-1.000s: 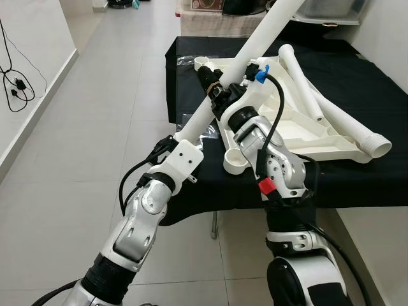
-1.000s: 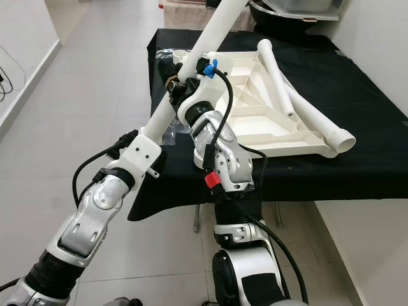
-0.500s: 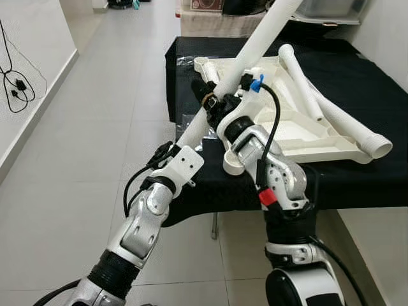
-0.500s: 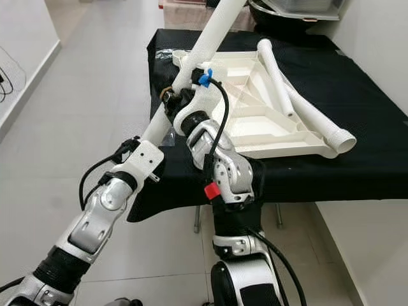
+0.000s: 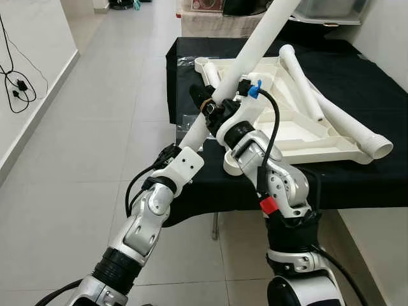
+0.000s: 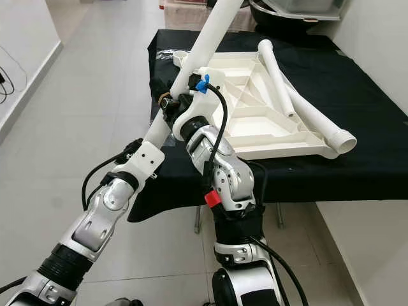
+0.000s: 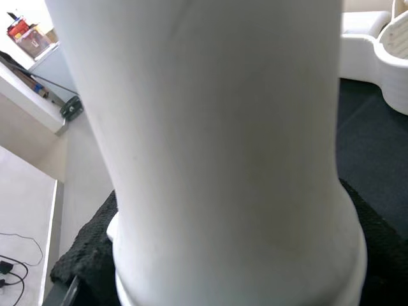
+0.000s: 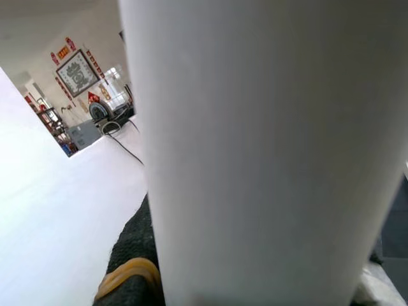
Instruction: Building children table
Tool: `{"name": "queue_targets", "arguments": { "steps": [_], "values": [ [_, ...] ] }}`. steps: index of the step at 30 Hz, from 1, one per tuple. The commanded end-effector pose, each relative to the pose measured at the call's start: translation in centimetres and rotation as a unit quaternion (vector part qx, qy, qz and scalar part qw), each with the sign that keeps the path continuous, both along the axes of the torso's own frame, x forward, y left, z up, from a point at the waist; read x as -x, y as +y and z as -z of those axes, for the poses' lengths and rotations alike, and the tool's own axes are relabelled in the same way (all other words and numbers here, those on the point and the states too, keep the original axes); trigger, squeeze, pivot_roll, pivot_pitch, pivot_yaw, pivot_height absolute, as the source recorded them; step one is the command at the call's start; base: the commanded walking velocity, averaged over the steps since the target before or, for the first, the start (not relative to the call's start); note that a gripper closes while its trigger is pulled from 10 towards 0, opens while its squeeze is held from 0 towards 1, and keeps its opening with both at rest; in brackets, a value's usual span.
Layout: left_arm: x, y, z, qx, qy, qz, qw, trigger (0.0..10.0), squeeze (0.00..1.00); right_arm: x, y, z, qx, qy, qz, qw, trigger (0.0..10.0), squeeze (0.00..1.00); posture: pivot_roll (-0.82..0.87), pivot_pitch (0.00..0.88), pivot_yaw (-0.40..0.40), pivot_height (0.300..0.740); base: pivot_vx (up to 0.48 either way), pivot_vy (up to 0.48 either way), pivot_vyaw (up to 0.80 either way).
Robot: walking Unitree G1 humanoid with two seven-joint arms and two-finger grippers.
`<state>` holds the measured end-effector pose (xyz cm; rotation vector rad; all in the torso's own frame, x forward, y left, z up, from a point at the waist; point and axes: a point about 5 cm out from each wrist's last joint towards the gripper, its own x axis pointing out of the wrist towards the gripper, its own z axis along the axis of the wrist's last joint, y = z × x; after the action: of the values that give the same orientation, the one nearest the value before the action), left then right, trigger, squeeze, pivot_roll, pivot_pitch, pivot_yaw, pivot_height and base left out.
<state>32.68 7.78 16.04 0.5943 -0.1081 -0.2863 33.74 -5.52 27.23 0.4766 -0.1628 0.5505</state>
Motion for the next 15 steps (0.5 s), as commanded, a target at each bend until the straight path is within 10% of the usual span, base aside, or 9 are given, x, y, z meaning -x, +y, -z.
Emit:
{"name": "queue_targets", "arguments": {
  "steps": [1, 2, 3, 4, 5, 6, 14, 15],
  "values": [
    [0.0, -0.3, 0.2, -0.014, -0.002, 0.008, 1.0, 0.0, 0.0, 0.3, 0.7, 0.0, 0.008, 0.002, -0.014, 1.0, 10.0, 0.0, 0.05, 0.076, -0.046, 0.74, 0.0, 0.0, 0.0],
    [0.0, -0.3, 0.2, -0.013, 0.001, 0.006, 1.0, 0.0, 0.0, 0.3, 0.6, 0.0, 0.012, -0.002, -0.007, 1.0, 10.0, 0.0, 0.05, 0.076, -0.046, 0.74, 0.0, 0.0, 0.0],
    [0.0, -0.3, 0.3, -0.013, 0.004, 0.004, 1.0, 10.0, 0.0, 0.2, 0.5, 0.1, 0.014, -0.004, 0.0, 1.0, 10.0, 0.0, 0.05, 0.075, -0.048, 0.74, 0.0, 0.0, 0.0],
    [0.0, -0.3, 0.3, -0.013, 0.004, 0.004, 1.0, 10.0, 0.0, 0.2, 0.5, 0.1, 0.014, -0.004, 0.0, 1.0, 10.0, 0.0, 0.05, 0.075, -0.048, 0.74, 0.0, 0.0, 0.0],
    [0.1, -0.3, 0.3, -0.011, 0.005, 0.003, 1.0, 10.0, 0.0, 0.2, 0.4, 0.2, 0.017, -0.007, 0.006, 1.0, 10.0, 0.6, 0.05, 0.075, -0.048, 0.74, 0.0, 0.0, 0.0],
    [0.1, -0.2, 0.3, -0.006, 0.006, 0.003, 1.0, 10.0, 0.0, 0.2, 0.3, 0.3, 0.018, -0.01, 0.006, 1.0, 10.0, 1.0, 0.05, 0.075, -0.047, 0.74, 0.0, 0.0, 0.0],
    [1.4, 0.6, 0.2, 0.013, 0.013, 0.026, 0.999, 10.0, 0.0, 0.7, 0.4, 0.8, 0.037, -0.03, -0.027, 0.999, 10.0, 1.0, 0.05, 0.062, -0.046, 0.74, 0.0, 0.0, 0.0],
    [1.7, 0.7, 0.3, 0.01, 0.017, 0.041, 0.999, 10.0, 0.0, 0.7, 0.3, 0.8, 0.047, -0.04, -0.025, 0.998, 10.0, 0.0, 0.05, 0.061, -0.042, 0.74, 0.0, 0.0, 0.0]
  ]
}}
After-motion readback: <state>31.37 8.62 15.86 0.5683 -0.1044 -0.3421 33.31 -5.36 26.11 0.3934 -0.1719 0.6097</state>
